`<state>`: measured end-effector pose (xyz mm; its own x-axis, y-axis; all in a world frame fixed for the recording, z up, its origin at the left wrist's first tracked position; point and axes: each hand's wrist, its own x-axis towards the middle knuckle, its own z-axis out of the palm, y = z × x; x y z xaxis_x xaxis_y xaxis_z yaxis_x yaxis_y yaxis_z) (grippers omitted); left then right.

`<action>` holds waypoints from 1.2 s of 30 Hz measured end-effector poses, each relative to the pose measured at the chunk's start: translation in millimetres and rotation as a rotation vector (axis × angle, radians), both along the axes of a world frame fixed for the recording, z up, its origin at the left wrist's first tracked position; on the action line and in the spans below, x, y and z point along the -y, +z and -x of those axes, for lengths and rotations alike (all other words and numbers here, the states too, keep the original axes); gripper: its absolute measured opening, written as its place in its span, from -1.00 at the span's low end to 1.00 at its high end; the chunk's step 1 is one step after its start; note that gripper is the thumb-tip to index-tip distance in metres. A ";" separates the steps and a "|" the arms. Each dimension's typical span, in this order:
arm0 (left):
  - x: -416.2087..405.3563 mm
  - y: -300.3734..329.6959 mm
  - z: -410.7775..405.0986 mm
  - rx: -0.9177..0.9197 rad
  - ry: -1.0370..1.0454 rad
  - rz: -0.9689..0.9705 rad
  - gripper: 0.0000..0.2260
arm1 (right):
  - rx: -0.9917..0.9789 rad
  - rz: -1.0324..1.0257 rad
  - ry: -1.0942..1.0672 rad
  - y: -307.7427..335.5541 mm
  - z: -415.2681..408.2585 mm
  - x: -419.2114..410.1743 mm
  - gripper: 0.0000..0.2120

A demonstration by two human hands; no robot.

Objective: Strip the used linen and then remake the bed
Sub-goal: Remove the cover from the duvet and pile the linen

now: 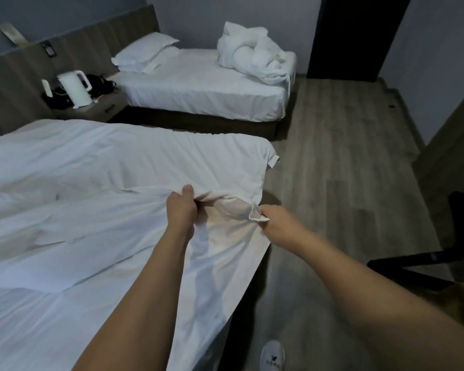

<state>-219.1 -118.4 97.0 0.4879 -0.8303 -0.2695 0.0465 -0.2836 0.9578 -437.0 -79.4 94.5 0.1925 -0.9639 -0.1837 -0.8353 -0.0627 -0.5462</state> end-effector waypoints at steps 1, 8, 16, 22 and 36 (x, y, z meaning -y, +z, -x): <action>23.3 1.4 9.6 -0.010 0.017 0.003 -0.66 | -0.021 -0.005 0.018 3.7 9.9 26.2 -0.80; 158.4 -0.8 58.2 0.049 0.095 -0.010 -0.73 | 0.032 -0.028 0.087 4.4 65.8 178.1 -0.69; 315.8 -4.6 88.7 0.046 0.323 -0.065 -0.60 | 0.099 -0.081 0.358 5.6 83.7 371.5 -0.67; 428.9 31.1 108.0 0.073 0.442 0.068 -0.78 | 0.258 -0.038 0.485 34.8 111.2 513.3 -0.62; 832.4 -12.3 237.9 0.128 0.247 -0.152 -0.78 | 0.186 -0.198 0.420 18.2 249.9 869.4 -0.79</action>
<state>-457.0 -950.9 84.7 0.7077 -0.6374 -0.3048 0.0138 -0.4188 0.9080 -686.9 -948.8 112.7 0.6039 -0.7458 -0.2812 -0.6471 -0.2528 -0.7192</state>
